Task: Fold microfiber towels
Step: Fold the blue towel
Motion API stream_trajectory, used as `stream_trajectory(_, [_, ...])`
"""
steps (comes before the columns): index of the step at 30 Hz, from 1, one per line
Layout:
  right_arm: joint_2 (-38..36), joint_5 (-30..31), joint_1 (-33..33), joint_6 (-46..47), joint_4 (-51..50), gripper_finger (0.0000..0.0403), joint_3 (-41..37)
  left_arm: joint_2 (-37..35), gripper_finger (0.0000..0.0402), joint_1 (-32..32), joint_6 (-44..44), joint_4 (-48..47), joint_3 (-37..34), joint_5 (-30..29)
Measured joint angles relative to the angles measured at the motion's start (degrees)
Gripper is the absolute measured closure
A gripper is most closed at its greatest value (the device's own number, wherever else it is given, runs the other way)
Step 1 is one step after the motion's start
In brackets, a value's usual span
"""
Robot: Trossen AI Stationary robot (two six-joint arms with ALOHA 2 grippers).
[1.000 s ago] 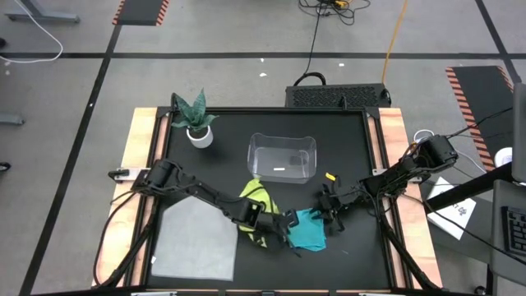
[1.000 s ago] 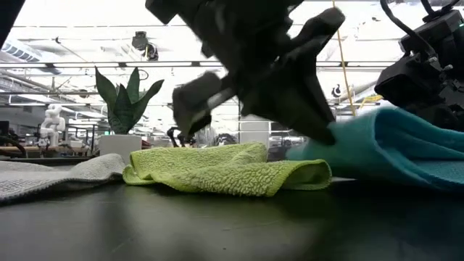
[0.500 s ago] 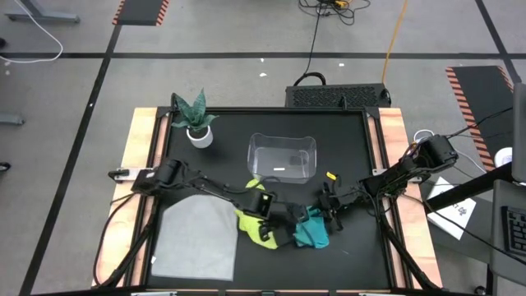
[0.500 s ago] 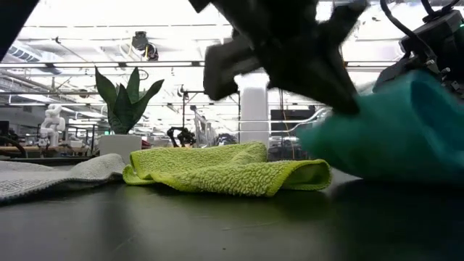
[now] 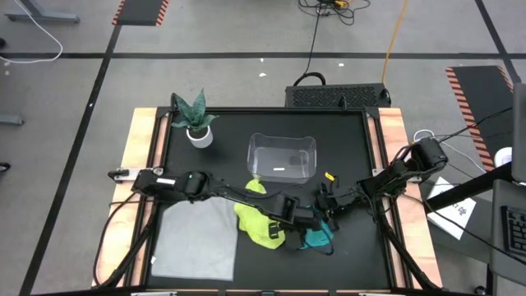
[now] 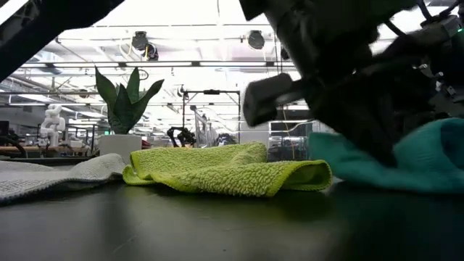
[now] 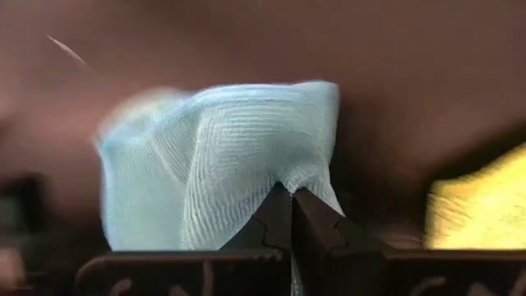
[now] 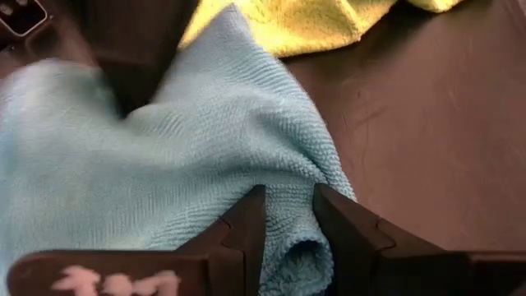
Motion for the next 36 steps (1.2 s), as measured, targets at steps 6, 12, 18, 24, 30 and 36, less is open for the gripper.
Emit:
stream_trajectory(6, [7.4, 0.0, 0.0, 0.0, 8.4, 0.0305, 0.2, -2.0, 0.0401, 0.0, 1.3, 0.0, 0.6, -2.6])
stream_trajectory(12, [10.1, -0.6, 0.4, -0.6, 14.2, 0.0305, 0.5, -1.9, 0.0384, 0.1, -7.6, -2.3, 0.6, -8.2])
stream_trajectory(18, [10.3, -0.4, 2.5, -2.4, 11.9, 0.0305, 4.0, -1.9, 0.0368, -0.2, -8.2, 0.2, 0.6, -6.7])
stream_trajectory(24, [10.3, 1.1, 3.9, -3.7, 4.5, 0.0305, 8.5, -1.9, 0.0391, -0.1, -4.4, 2.6, 0.6, -1.6])
stream_trajectory(30, [10.1, 2.1, 5.4, -4.2, 4.8, 0.0305, 8.6, -2.0, 0.0385, 1.3, -6.5, 3.0, 0.6, 8.0])
stream_trajectory(36, [10.1, 5.6, 7.7, -5.2, 4.6, 0.0305, 8.6, -2.0, 0.0396, 1.9, -6.6, 3.1, 0.6, 11.9])
